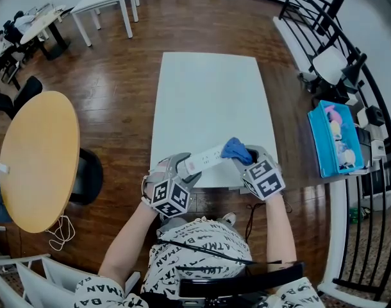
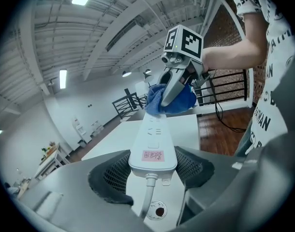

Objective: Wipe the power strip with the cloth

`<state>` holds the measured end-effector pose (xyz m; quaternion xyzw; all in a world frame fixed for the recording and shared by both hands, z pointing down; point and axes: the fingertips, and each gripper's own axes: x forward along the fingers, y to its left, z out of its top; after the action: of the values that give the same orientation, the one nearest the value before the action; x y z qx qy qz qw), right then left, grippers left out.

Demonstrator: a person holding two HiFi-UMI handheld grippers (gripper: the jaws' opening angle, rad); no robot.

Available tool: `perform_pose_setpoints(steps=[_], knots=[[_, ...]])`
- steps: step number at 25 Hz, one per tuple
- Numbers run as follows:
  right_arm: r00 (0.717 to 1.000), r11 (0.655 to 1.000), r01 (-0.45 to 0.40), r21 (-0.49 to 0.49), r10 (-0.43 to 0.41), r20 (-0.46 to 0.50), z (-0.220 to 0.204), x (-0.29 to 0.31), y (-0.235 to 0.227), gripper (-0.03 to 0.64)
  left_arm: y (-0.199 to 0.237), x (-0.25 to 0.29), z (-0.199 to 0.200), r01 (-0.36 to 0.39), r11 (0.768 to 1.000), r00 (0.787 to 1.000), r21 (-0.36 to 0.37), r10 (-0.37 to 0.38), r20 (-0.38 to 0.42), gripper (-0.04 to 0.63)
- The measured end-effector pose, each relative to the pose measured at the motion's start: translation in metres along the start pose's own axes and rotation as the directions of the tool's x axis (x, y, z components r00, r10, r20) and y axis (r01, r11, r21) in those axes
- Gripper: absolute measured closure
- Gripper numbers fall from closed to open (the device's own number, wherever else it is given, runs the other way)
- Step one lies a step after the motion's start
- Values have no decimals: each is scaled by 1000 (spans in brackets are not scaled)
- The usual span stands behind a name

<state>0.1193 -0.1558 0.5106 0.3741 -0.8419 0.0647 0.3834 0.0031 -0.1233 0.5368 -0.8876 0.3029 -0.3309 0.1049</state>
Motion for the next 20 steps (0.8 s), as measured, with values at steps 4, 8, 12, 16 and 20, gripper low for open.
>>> perform_pose_setpoints(steps=[4,8,12,16,20], knots=[[999,997,-48,-54,47,-12,5,6,22,482,1,3,-1,-11,1000,1000,19,11,-20,313],[989,987,-148,-70,149,12,18,11,52,482,-1,8,2,-13,999,1000,38,14,-26,313],[974,970,-223,-102,226,17,33,13,83,482,-2,9,4,-14,998,999,66,17,-35,313],[952,947,-300,-115,306,36,49,11,113,482,-4,11,6,-17,997,999,81,20,-37,313],[903,909,-415,-43,418,104,61,8,130,482,-3,9,10,-27,996,999,87,29,-14,313]])
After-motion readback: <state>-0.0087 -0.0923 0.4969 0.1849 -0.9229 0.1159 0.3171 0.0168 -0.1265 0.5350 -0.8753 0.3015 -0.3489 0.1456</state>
